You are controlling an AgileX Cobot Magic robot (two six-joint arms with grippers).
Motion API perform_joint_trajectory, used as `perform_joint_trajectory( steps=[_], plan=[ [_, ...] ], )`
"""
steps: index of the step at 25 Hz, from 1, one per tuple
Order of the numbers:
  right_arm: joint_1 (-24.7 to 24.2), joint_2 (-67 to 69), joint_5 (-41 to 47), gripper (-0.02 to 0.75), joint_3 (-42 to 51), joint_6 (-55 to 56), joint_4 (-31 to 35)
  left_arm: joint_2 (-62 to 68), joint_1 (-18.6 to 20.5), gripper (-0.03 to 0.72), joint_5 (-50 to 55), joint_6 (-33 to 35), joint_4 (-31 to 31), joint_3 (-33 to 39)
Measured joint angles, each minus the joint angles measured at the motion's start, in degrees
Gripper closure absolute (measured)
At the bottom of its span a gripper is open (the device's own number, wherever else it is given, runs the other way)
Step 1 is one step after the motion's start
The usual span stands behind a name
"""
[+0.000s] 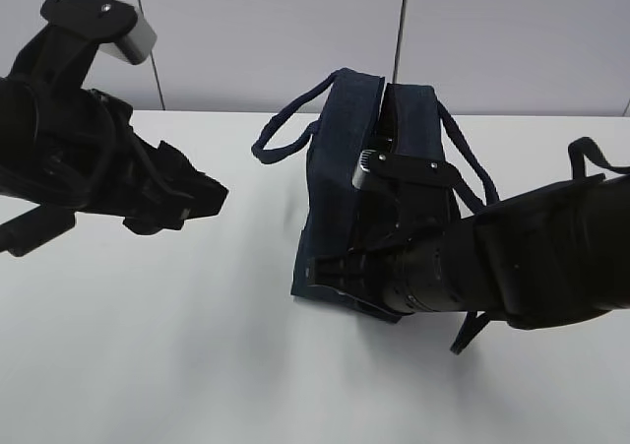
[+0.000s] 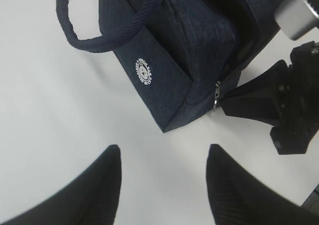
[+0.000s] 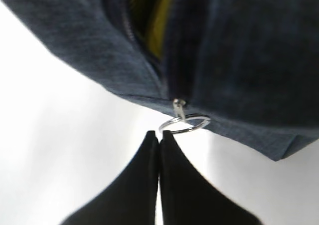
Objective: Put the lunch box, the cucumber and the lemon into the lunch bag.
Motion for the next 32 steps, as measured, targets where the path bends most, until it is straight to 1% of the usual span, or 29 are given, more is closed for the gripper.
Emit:
perform_joint_trajectory(
  steps=[1,2,16,20,21,22,24,26,27,29,32],
  plan=[
    [0.0,0.0,0.0,0.736,0.0,-0.2,0.0,0.0,0.0,0.314,0.0,0.0,0.0,0.0],
    [0.0,-0.1,0.0,0.738,0.0,-0.6,0.0,0.0,0.0,0.314,0.0,0.0,0.0,0.0],
    [0.0,-0.4,6.6,0.738,0.0,-1.2,0.0,0.0,0.0,0.314,0.7,0.0,0.0,0.0],
    [0.0,-0.4,3.1,0.736,0.0,-2.0,0.0,0.0,0.0,0.314,0.8,0.0,0.0,0.0],
    [0.0,-0.4,2.2,0.719,0.0,-2.6,0.0,0.0,0.0,0.314,0.8,0.0,0.0,0.0],
    [0.0,-0.4,1.8,0.685,0.0,-3.0,0.0,0.0,0.0,0.314,0.9,0.0,0.0,0.0],
    [0.0,-0.4,1.7,0.578,0.0,-3.5,0.0,0.0,0.0,0.314,0.9,0.0,0.0,0.0],
    [0.0,-0.4,1.9,0.434,0.0,-3.3,0.0,0.0,0.0,0.314,1.2,0.0,0.0,0.0],
    [0.0,-0.4,1.9,0.39,0.0,-3.0,0.0,0.0,0.0,0.314,1.3,0.0,0.1,0.0],
    [0.0,-0.4,1.9,0.337,0.0,-1.9,0.0,0.0,0.0,0.314,1.6,0.0,0.1,0.0],
    [0.0,0.9,1.9,0.314,0.0,-0.2,0.0,0.0,0.0,0.314,1.9,0.0,0.1,0.0]
  ],
)
